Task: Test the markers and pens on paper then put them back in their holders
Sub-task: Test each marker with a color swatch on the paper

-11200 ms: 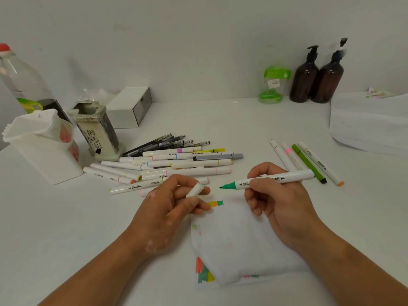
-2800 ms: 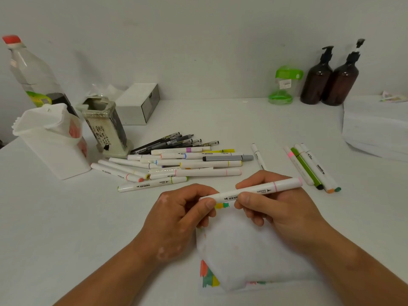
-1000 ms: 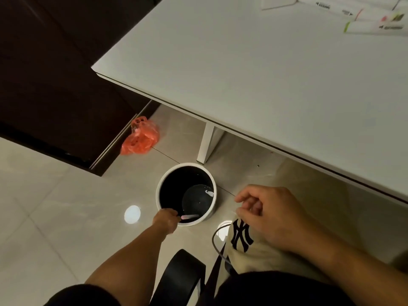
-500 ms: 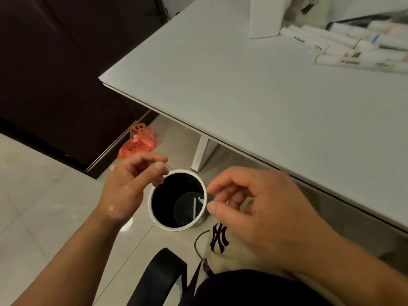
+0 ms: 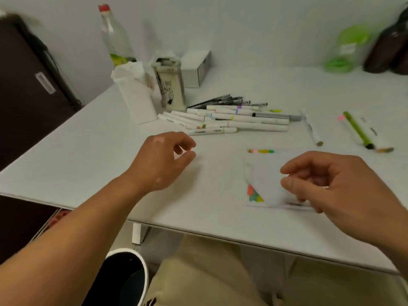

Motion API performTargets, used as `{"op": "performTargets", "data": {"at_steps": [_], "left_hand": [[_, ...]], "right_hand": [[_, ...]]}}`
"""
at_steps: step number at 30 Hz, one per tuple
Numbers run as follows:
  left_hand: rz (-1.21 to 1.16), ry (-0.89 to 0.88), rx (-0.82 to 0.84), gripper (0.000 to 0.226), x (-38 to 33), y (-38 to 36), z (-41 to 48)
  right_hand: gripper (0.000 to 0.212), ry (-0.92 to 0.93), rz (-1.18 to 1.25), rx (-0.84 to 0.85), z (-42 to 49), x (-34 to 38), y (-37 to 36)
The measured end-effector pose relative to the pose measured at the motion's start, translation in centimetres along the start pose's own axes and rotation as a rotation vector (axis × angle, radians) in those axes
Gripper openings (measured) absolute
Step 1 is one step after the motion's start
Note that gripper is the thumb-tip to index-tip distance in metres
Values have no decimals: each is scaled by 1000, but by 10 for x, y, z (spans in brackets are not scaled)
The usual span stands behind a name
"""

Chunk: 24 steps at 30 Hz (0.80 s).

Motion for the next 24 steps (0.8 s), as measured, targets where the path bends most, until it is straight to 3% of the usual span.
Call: {"op": "performTargets", "data": {"at_steps": [5,11,20,22,24], "left_hand": [[354,-80,20,30,-2,-41,68],[422,-93,30,24,-1,-51,77],[256,1,169,8,-1,-34,57],[113,50,202,9,-12,-33,55],[-209,141,236,10,-27,-40,58]], "right_hand": [[18,-56,4,-94,-9,-23,37],[18,-96,38,-127,-11,-37,51],[22,-93,11,-97,-1,-38,46],[22,-91,-7,-90,6,-37,45],[19,-86,-21,-85,16,-37,42]]}}
Point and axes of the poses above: each hand's wrist, its own z-axis towards the middle knuckle, its own y-axis out of the back of the hand, x = y × z, the point moved 4 cm from there along z, towards the middle knuckle, and after that the axes turned 2 degrees about -y, right-handed, at the moved point
